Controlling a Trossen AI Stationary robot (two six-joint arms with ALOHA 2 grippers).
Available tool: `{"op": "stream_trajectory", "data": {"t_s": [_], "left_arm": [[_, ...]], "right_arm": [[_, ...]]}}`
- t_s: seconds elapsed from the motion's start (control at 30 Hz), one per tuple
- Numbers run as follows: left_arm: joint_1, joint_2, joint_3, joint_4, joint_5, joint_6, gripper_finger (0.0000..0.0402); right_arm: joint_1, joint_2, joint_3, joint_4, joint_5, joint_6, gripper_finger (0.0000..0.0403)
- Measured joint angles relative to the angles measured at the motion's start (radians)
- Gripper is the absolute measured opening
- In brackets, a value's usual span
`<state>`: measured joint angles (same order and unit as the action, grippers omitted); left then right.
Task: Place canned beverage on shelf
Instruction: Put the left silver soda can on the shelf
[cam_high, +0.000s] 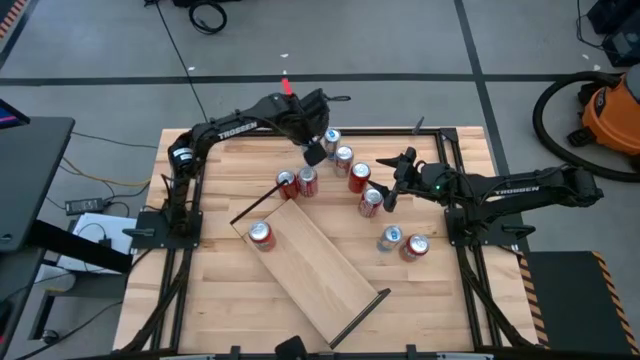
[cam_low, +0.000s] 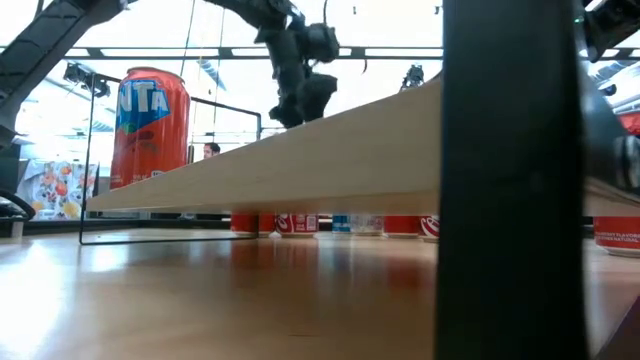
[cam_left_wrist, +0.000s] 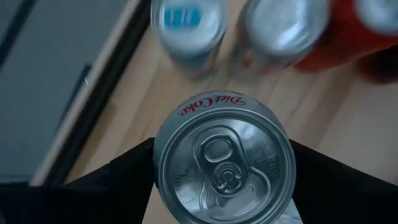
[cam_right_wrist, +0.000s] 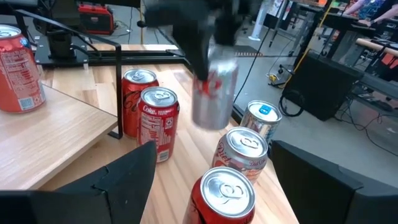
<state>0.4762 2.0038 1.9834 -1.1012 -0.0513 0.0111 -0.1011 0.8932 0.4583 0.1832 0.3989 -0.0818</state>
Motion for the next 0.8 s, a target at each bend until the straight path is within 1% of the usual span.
{"op": "stream_trajectory", "data": {"t_s": [0.2, 0.3, 0.43, 0.57, 0.8], "left_arm": [[-0.044, -0.001, 0.202, -0.138, -0.002, 0.034, 0.031], [-0.092, -0.002, 0.266, -0.224, 0.03, 0.043, 0.031], [-0.183, -0.003, 0.286, -0.305, 0.071, 0.074, 0.031], [-0.288, -0.003, 0.286, -0.348, 0.071, 0.098, 0.031], [-0.449, -0.003, 0.283, -0.371, 0.071, 0.041, 0.031]], "right_arm": [[0.0, 0.0, 0.0, -0.007, 0.0, -0.002, 0.0327], [0.0, 0.0, 0.0, -0.007, 0.0, -0.007, 0.0327], [0.0, 0.0, 0.0, -0.007, 0.0, -0.008, 0.0327], [0.0, 0.0, 0.0, -0.006, 0.0, -0.007, 0.0327], [0.001, 0.0, 0.0, -0.006, 0.0, 0.0, 0.0327]]}}
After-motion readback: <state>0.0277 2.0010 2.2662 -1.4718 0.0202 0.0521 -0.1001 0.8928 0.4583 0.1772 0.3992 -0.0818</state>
